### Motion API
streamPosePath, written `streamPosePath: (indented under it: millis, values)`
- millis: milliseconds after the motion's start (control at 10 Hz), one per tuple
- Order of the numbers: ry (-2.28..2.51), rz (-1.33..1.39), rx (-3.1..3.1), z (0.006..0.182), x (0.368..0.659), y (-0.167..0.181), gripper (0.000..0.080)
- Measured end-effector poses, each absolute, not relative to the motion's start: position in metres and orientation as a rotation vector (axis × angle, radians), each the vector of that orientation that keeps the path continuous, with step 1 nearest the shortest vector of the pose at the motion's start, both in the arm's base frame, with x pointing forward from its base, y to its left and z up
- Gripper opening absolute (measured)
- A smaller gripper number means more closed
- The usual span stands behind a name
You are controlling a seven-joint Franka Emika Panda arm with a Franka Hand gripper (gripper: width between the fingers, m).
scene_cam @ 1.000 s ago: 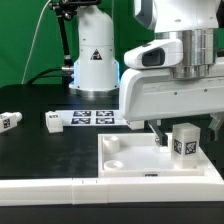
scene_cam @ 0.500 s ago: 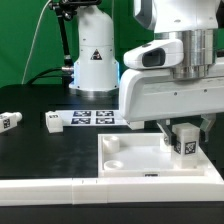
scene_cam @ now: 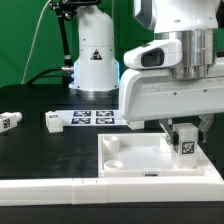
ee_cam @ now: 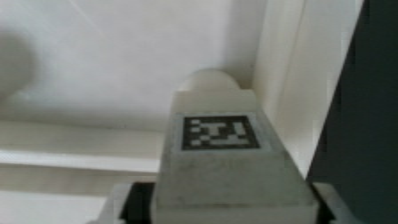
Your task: Assemble one leg
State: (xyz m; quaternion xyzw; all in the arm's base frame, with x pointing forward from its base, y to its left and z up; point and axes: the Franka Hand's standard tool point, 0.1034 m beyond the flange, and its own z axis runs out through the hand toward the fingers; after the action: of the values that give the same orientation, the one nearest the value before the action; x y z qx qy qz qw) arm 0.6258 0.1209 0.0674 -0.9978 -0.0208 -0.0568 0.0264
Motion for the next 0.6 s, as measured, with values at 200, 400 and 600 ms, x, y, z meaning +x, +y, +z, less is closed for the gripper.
streamPosePath:
  millis: [200, 400, 600]
  values:
    - [0.342, -0.172, -3.053, 0.068, 0.626, 0.119, 0.0290]
    - [0.554, -0.171, -3.019, 0.068, 0.627, 0.113, 0.0292]
    - [0.854, -0.166, -2.957, 0.066, 0.625, 0.107, 0.0295]
